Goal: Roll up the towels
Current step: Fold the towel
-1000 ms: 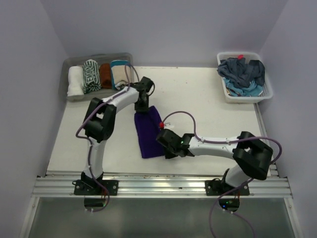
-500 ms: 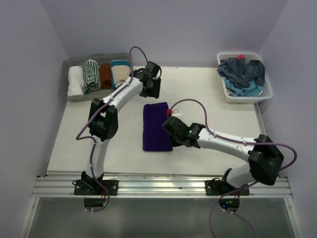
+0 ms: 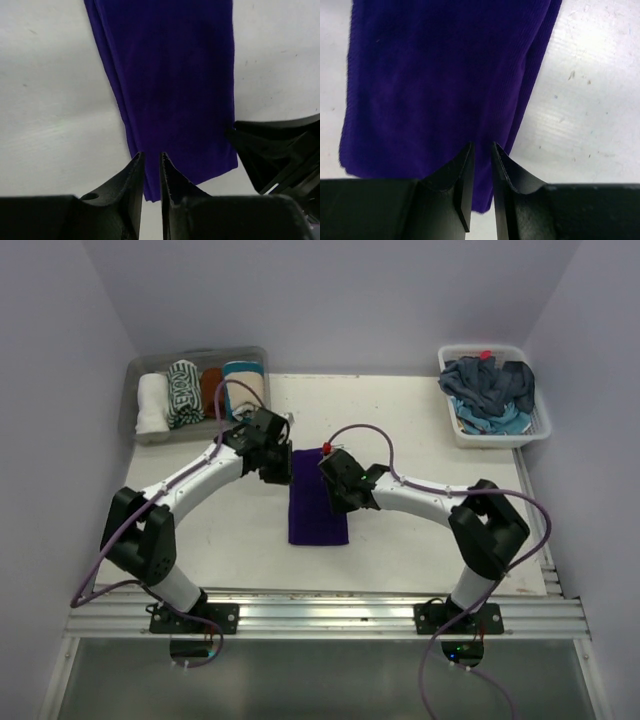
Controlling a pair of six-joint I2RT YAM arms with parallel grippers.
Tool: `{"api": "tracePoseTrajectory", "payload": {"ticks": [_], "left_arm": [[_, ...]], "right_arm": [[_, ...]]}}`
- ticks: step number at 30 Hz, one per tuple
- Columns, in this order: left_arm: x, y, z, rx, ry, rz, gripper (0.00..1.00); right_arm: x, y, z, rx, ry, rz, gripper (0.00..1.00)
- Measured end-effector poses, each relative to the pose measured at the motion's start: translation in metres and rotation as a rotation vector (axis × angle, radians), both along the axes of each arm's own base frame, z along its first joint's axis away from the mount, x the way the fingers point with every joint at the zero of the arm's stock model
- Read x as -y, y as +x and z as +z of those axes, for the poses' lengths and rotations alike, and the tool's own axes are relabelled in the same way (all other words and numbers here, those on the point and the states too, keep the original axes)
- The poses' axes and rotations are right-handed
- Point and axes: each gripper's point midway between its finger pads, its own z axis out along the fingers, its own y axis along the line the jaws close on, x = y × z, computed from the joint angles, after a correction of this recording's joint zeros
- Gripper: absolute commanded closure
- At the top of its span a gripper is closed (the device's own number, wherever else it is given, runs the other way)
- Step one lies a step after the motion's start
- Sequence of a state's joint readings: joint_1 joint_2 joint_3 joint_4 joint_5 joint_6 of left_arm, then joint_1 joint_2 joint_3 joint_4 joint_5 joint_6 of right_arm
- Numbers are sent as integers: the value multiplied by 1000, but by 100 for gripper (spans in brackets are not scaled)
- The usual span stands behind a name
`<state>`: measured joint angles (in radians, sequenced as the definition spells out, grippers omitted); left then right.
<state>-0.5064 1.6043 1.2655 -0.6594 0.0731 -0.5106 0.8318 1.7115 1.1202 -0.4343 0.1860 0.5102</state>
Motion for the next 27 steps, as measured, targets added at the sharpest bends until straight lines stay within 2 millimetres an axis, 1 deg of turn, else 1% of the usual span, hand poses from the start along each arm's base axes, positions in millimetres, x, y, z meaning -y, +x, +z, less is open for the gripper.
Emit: {"api": "tracePoseTrajectory", "payload": {"ticks": [3,6,7,8,10,11,15,17,19,21,22,24,25,27], "left_arm": [[1,-36,-46,-132,-35,-21,80],[2,-63,-77,-239,-64,-35,84],[2,-68,-86,-267,-66,-39,85],[3,-70,-94,-288,-65,-42,85],[4,-71,-107,-312,-56,-42,85],[5,-71,-109,-322,-61,-42,85],[6,-62,-106,-305,-46,-41,85],[4,-56,-102,-285,-19,-37,82],[1,-49,-94,-256,6,-31,78],[-1,-44,-83,-218,18,-31,75],[-3,-42,-76,-198,18,-31,75],[-6,-43,-63,-170,16,-27,74],[-7,-43,-57,-153,10,-25,73],[-11,-49,-50,-134,5,-23,71]], "right_arm": [[1,10,-14,-24,-5,-10,77],[0,13,-31,-46,-17,-8,78],[-1,13,-34,-51,-17,-6,78],[-2,14,-34,-51,-13,-5,78],[-2,15,-34,-48,-7,-9,79],[-1,15,-35,-51,-5,-11,79],[1,15,-31,-40,8,-13,76],[5,11,-25,-29,11,-8,71],[12,7,-14,-10,14,3,69],[17,2,3,26,22,19,67],[20,0,10,45,20,26,64],[23,-8,24,90,10,55,61],[21,-15,28,110,-1,82,58],[13,-33,30,130,-33,159,55]]}}
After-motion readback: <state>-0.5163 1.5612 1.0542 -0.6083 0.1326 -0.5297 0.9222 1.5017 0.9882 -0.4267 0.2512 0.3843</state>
